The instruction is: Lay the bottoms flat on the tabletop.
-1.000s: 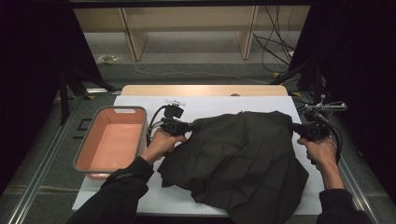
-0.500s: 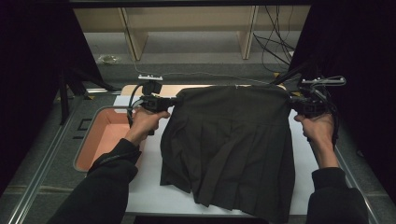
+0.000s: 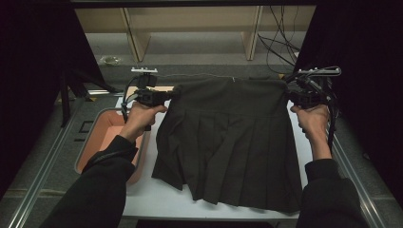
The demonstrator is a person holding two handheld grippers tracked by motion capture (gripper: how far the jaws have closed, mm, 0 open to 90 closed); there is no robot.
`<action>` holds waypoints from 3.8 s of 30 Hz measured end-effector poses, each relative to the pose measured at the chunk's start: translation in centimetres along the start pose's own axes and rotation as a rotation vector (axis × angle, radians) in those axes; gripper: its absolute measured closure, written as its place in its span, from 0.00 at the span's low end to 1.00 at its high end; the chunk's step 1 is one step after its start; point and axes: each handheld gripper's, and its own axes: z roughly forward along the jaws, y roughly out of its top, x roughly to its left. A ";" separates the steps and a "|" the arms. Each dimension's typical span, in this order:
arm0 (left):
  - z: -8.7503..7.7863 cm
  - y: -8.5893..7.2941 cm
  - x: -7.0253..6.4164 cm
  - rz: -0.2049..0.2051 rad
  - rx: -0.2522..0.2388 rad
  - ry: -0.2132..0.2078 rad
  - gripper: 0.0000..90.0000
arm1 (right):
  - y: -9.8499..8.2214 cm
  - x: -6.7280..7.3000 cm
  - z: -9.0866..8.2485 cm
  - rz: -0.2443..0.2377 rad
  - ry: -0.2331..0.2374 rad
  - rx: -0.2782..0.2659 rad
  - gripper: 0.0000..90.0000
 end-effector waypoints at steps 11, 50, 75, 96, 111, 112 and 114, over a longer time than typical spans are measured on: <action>0.7 0.7 -1.6 0.019 0.003 -0.023 0.95 | 2.4 -0.5 -1.0 -0.021 -0.068 -0.040 1.00; 0.4 1.9 -1.5 0.021 -0.015 -0.021 0.94 | 3.5 0.5 -0.9 -0.066 -0.092 -0.089 1.00; 2.3 -0.3 -1.4 -0.021 0.111 0.045 0.48 | 0.8 -0.4 -0.1 -0.043 -0.023 0.003 0.63; 3.8 -9.3 -0.8 -0.010 0.324 0.042 0.40 | -8.9 1.5 1.2 -0.063 0.127 0.169 0.44; 3.6 -14.4 -1.5 0.057 0.435 0.080 0.43 | -12.9 6.5 0.1 -0.130 0.224 0.244 0.39; 3.7 -14.6 -1.4 0.062 0.446 0.075 0.46 | -13.0 7.1 0.1 -0.139 0.239 0.244 0.39; 3.8 -15.0 -1.3 0.066 0.474 0.073 0.52 | -13.2 8.4 0.2 -0.150 0.251 0.247 0.38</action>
